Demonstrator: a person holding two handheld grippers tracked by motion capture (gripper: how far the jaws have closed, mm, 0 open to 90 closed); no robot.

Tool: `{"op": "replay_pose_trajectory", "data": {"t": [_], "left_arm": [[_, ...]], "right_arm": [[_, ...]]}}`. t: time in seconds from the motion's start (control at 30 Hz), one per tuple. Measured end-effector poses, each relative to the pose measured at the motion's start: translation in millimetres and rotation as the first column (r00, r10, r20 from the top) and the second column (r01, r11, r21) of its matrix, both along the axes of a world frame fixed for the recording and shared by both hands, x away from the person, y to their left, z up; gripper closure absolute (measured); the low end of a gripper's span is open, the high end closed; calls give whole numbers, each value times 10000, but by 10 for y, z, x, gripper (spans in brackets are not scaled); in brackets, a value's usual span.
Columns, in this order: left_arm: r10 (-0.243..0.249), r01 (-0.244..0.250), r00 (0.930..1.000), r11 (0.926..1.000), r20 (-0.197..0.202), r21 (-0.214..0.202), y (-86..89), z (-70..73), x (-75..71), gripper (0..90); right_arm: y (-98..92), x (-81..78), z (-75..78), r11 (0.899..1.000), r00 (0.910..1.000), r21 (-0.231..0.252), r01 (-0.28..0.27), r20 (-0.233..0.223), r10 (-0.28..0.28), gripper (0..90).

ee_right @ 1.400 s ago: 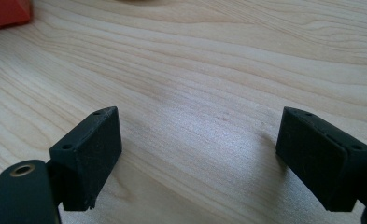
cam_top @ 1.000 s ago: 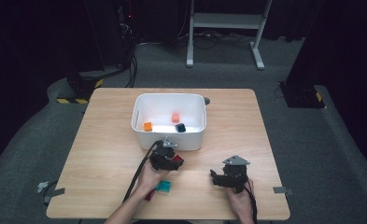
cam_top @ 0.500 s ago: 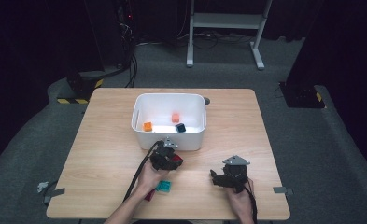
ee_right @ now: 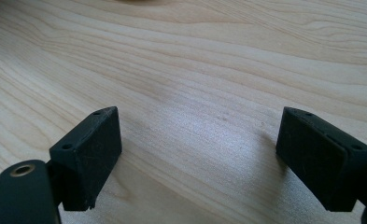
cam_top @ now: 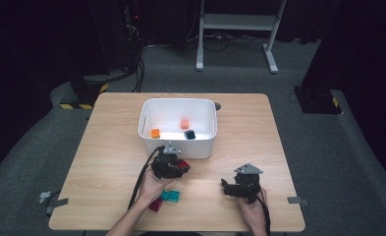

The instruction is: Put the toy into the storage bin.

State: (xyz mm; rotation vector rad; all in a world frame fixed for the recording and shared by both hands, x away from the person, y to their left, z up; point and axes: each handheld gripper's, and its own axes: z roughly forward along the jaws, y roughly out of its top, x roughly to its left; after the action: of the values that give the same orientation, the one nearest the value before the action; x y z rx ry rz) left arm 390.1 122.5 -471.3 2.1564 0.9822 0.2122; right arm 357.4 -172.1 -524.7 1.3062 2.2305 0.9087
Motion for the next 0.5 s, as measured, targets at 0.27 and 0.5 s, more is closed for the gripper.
{"op": "replay_pose_trajectory", "data": {"t": [0.27, 0.5], "left_arm": [[51, -39, 9989, 9997, 470, -253, 92, 168, -55, 583], [-67, 103, 9982, 9981, 595, -600, 175, 286, -86, 583]], "right_arm": [[0, 0, 0, 10000, 10000, -4, -6, 3, 6, 139], [0, 0, 0, 10000, 10000, -4, -3, 2, 3, 139]]}}
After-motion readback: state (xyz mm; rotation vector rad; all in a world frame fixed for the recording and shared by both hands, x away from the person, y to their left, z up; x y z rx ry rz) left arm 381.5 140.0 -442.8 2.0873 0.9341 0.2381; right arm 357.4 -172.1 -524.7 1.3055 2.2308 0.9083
